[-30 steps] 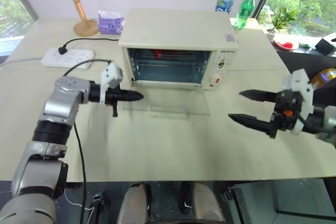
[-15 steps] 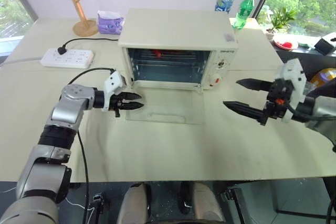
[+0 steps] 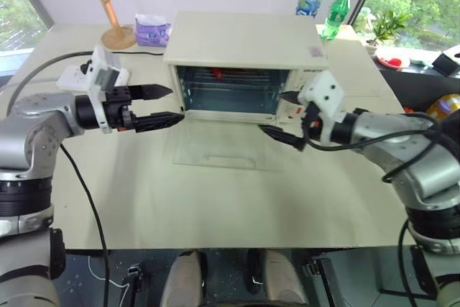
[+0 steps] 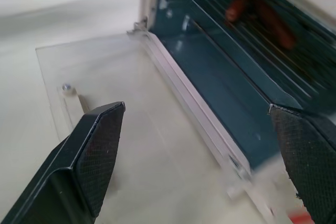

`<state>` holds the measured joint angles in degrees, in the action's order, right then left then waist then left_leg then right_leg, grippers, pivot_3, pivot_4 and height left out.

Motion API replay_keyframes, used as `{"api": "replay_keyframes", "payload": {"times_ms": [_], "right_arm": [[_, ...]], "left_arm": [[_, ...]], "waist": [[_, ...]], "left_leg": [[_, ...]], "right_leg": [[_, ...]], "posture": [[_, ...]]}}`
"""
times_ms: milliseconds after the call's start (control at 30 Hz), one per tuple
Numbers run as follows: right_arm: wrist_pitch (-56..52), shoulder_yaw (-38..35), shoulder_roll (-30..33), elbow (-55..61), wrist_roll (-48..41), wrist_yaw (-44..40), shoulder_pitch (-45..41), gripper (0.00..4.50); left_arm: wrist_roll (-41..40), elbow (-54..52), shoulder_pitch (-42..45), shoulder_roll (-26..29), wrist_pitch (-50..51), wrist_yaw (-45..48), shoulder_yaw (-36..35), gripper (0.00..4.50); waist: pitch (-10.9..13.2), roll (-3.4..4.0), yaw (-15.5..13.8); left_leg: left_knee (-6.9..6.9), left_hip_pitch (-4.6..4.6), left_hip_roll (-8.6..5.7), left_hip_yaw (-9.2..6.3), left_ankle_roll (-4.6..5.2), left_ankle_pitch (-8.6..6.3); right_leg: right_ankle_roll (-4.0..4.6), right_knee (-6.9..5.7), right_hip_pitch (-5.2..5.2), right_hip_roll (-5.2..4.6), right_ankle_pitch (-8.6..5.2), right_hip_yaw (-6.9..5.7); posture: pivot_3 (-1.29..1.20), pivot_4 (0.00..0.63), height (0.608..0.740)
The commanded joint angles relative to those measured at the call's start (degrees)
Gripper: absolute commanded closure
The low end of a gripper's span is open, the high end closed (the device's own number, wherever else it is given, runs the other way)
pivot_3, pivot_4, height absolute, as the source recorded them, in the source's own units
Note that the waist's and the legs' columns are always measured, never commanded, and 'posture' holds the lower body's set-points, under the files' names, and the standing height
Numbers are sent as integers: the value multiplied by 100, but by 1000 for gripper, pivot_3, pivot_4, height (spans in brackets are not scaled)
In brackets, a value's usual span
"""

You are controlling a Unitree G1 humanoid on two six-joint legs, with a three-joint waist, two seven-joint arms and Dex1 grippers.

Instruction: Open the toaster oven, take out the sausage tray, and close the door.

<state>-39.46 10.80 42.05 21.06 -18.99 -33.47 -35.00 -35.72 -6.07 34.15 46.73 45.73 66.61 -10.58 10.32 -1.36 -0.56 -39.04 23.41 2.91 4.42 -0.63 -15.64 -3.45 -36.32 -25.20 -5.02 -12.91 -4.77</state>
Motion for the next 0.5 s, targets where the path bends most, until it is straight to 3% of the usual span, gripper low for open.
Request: {"api": "replay_keyframes", "payload": {"times_ms": [33, 500], "right_arm": [[898, 566, -207, -664, 1163, 264, -440, 0], [3603, 1606, -1663, -4055, 3677, 1031, -1869, 0]], "left_arm": [[-147, -283, -86, 141, 16, -92, -146, 94], [-135, -178, -73, 131, -140, -237, 26, 94]], "waist": [[0, 0, 2], [1, 2, 114]], "left_leg": [[0, 1, 0, 0, 0, 0], [2, 3, 1, 0, -2, 1]], "right_leg": [[0, 0, -1, 0, 0, 0], [0, -2, -4, 1, 0, 0]], "posture": [[0, 150, 722], [0, 150, 722]]}}
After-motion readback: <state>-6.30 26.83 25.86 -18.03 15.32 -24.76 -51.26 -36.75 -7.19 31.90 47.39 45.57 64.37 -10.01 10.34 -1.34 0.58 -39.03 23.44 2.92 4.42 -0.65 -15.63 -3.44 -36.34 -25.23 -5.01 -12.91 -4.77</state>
